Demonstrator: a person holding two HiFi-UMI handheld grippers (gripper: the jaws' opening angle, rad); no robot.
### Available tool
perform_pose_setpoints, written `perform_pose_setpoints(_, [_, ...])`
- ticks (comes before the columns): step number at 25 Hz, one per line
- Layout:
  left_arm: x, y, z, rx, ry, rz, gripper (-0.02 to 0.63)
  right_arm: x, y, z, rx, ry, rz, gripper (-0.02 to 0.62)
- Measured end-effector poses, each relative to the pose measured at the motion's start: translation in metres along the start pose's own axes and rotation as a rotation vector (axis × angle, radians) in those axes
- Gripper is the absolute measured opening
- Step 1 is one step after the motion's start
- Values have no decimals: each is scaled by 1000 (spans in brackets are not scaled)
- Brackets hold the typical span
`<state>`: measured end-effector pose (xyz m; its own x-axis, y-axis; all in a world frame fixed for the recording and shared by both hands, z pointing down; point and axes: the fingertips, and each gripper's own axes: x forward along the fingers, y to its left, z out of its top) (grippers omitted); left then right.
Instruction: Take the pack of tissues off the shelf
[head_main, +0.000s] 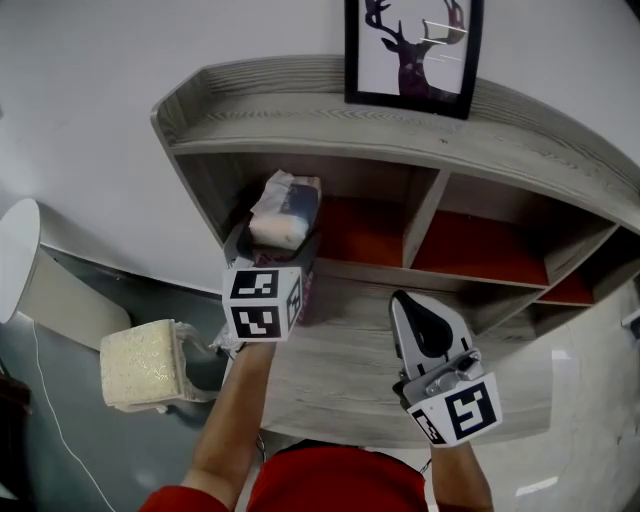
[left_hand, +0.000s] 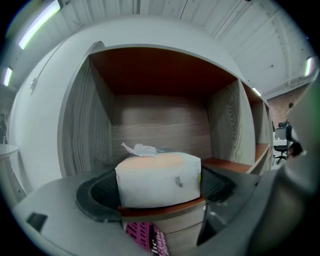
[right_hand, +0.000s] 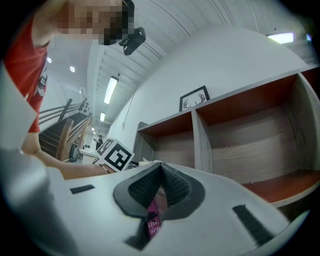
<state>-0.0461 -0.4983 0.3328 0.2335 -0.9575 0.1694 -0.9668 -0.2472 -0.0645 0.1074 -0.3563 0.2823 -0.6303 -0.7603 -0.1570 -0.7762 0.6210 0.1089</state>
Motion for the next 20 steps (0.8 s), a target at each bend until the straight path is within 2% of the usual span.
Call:
perform_pose_setpoints(4, [4,0,-3,10,14,-6,434,3,-1,-3,3,4,-1,5])
perform_pose_setpoints(12, [0,2,-1,2,-10,-12,430,5,1,-8,9,15,-5,5])
perform_pose_setpoints(20, [-30,-1,15,-14,-100,-31,420,4,6,2,-9,4,-7,5])
